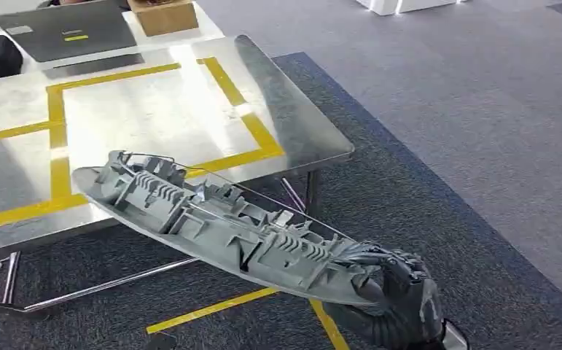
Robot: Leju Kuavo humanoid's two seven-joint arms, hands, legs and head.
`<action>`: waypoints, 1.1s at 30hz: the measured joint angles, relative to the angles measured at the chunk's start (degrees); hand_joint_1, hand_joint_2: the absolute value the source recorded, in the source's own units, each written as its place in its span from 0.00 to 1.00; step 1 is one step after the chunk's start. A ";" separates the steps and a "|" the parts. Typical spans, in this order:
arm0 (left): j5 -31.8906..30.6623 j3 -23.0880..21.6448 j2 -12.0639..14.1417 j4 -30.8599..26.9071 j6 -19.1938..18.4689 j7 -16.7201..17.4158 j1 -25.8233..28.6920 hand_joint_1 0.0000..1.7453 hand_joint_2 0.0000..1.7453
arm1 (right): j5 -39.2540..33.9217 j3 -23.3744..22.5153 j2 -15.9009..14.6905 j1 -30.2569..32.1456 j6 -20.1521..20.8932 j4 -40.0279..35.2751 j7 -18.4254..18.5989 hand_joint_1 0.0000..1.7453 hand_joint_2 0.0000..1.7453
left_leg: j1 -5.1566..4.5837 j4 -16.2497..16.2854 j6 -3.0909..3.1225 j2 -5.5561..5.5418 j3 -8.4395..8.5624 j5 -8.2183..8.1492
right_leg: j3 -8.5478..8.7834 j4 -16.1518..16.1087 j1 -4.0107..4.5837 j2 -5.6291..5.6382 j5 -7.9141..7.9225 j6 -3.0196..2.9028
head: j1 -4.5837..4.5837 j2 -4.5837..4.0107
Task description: Take the parts from the cabinet and place them on the table.
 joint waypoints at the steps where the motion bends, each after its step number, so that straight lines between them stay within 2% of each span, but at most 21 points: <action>1: 0.00 0.04 0.09 0.00 0.02 0.00 0.13 0.00 1.00 | 0.00 0.07 0.00 -0.23 0.00 -0.11 0.00 1.00 1.00 | -0.18 0.85 -0.27 1.70 -0.04 -0.62 | 0.40 -0.26 -0.27 -1.00 0.06 -0.29 | 0.00 0.00; 2: -0.09 0.04 -0.04 0.00 0.02 -0.02 0.04 0.00 1.00 | 0.00 0.16 0.00 -0.33 0.00 -0.13 0.00 1.00 1.00 | -0.38 3.23 -0.75 4.89 -1.23 -2.07 | 0.67 -0.30 -0.29 -1.68 -0.18 -0.68 | -0.57 0.00; 3: -0.29 0.04 -0.02 0.00 0.02 0.00 -0.15 0.00 1.00 | -0.07 0.29 0.00 -0.36 -0.04 -0.31 0.00 1.00 1.00 | -0.17 7.05 -1.10 6.41 -3.15 -3.92 | 0.83 -0.29 -0.18 -2.59 -0.34 -0.94 | -0.74 0.00; 5: -0.48 0.09 -0.04 0.00 0.00 -0.02 -0.40 0.00 1.00 | -0.20 0.40 0.00 -0.52 -0.11 -0.41 -0.02 1.00 1.00 | 0.20 15.68 -1.47 7.64 -7.63 -7.18 | 1.09 -0.28 -0.05 -4.34 -0.67 -1.21 | -0.72 0.00; 6: -0.48 0.11 -0.04 0.00 -0.07 -0.02 -0.35 0.00 1.00 | -0.24 0.40 0.00 -0.55 -0.11 -0.42 0.00 1.00 1.00 | 0.32 17.34 -1.58 7.73 -8.64 -6.95 | 1.26 -0.27 -0.06 -5.13 -0.86 -1.19 | -0.72 0.00; 8: -0.48 0.22 -0.02 0.00 -0.20 0.00 -0.24 0.00 1.00 | -0.44 0.46 0.00 -0.79 0.30 -0.42 0.00 1.00 1.00 | 0.46 13.01 -1.52 7.88 -6.72 -3.11 | 1.74 -0.27 -0.06 -6.36 -1.25 -1.06 | -0.74 0.00; 10: -0.52 0.31 0.00 0.00 -0.39 0.00 -0.27 0.00 1.00 | -0.99 0.48 0.00 -1.37 1.51 -0.41 0.00 1.00 1.00 | 0.30 3.04 -0.92 9.16 -1.86 1.92 | 2.38 -0.28 -0.05 -7.10 -1.69 -0.55 | -0.74 0.00; 11: -0.57 0.31 0.00 0.00 -0.46 0.00 -0.40 0.00 1.00 | -1.18 0.48 0.00 -1.52 1.97 -0.42 -0.02 1.00 1.00 | -0.15 1.41 -0.73 10.27 -0.79 0.83 | 2.38 -0.26 0.26 -7.42 -1.95 -0.14 | -0.70 0.00; 15: -0.94 0.39 0.02 0.00 -0.46 0.00 -0.06 0.00 1.00 | -1.42 0.46 0.00 -1.73 2.86 -0.44 0.02 1.00 1.00 | -0.47 0.32 0.24 9.46 -0.89 0.44 | 2.75 -0.76 0.35 -8.38 -2.05 1.20 | -0.63 0.00; 16: -1.03 0.44 0.02 -0.02 -0.46 0.00 0.02 0.00 1.00 | -1.42 0.46 0.02 -1.78 2.95 -0.59 0.04 1.00 1.00 | 0.22 -0.49 0.63 9.17 -0.05 0.79 | 2.47 -0.81 0.04 -7.86 -2.41 1.55 | -0.74 0.02; 17: -1.09 0.50 0.00 -0.02 -0.44 -0.04 -0.07 0.00 1.00 | -1.36 0.44 0.02 -1.85 2.99 -0.57 0.09 1.00 1.00 | -0.18 -0.63 0.18 9.25 0.31 0.88 | 2.65 -1.01 0.26 -6.59 -1.15 0.92 | -0.26 -0.04; 18: -1.09 0.63 -0.04 -0.02 -0.44 -0.02 -0.19 0.00 1.00 | -1.44 0.46 0.02 -2.07 2.99 -0.59 0.00 1.00 1.00 | -0.13 -0.65 0.12 9.06 0.47 0.69 | 3.20 -1.28 0.32 -6.47 -1.89 -1.22 | -0.11 -0.02; 19: -1.18 0.77 -0.15 -0.02 -0.46 0.00 -0.32 0.00 1.00 | -1.44 0.46 0.04 -2.31 2.99 -0.59 -0.07 1.00 1.00 | -0.26 -0.52 0.29 8.83 0.49 0.47 | 3.71 -1.95 0.42 -6.35 -2.42 -2.61 | 0.00 -0.02; 20: -1.18 0.81 -0.24 -0.02 -0.46 0.00 -0.29 0.00 1.00 | -1.42 0.48 0.04 -2.35 2.99 -0.59 -0.07 1.00 1.00 | -0.35 -0.53 0.36 8.82 0.57 0.42 | 3.80 -2.02 0.30 -6.36 -2.12 -2.00 | -0.02 0.00; 24: -1.16 1.01 -0.24 -0.02 -0.46 0.00 -0.31 0.00 1.00 | -1.40 0.46 0.02 -2.29 2.99 -0.57 0.00 1.00 1.00 | -0.50 -0.51 0.57 8.85 0.38 0.32 | 4.31 -2.46 0.13 -6.21 -1.79 -0.81 | 0.05 0.00; 27: -1.16 1.14 -0.24 -0.02 -0.46 0.00 -0.33 0.00 1.00 | -1.40 0.46 0.04 -2.28 2.97 -0.57 0.00 1.00 1.00 | -0.52 -0.46 0.64 8.86 0.37 0.34 | 4.52 -2.82 -0.03 -6.19 -1.75 1.10 | 0.07 0.00; 28: -1.18 1.18 -0.24 -0.02 -0.46 0.00 -0.33 0.00 1.00 | -1.40 0.46 0.04 -2.27 2.97 -0.57 0.00 1.00 1.00 | -0.64 -0.36 0.85 8.85 0.36 0.18 | 4.52 -3.06 -0.09 -6.20 -1.67 1.29 | 0.04 0.00; 29: -1.16 1.22 -0.15 -0.02 -0.46 -0.02 -0.33 0.00 1.00 | -1.31 0.46 0.07 -2.27 2.91 -0.57 -0.02 1.00 1.00 | -0.96 -0.19 1.75 8.70 0.41 -0.17 | 4.82 -3.66 -0.49 -6.39 -1.43 2.34 | -0.02 0.00; 31: -1.18 1.27 -0.13 -0.09 -0.46 -0.02 -0.32 0.00 1.00 | -1.07 0.44 0.18 -2.26 2.86 -0.59 0.00 1.00 1.00 | -0.60 -2.45 2.46 8.56 1.72 0.71 | 4.88 -4.35 0.07 -6.85 -1.54 2.87 | 0.00 0.00; 32: -1.16 1.29 -0.22 -0.09 -0.46 -0.09 -0.30 0.00 1.00 | -0.96 0.42 0.15 -2.17 2.84 -0.52 0.09 1.00 1.00 | -0.33 -3.68 2.61 8.55 2.53 1.13 | 4.71 -3.04 -0.18 -5.48 -2.19 2.65 | 0.26 -0.04; 33: -1.16 1.29 -0.22 -0.09 -0.46 -0.07 -0.49 0.00 1.00 | -1.01 0.42 0.15 -2.24 2.78 -0.55 0.07 1.00 1.00 | -0.23 -4.01 2.80 8.52 2.74 1.35 | 2.87 0.46 -0.21 -4.23 -3.85 2.31 | 0.13 -0.02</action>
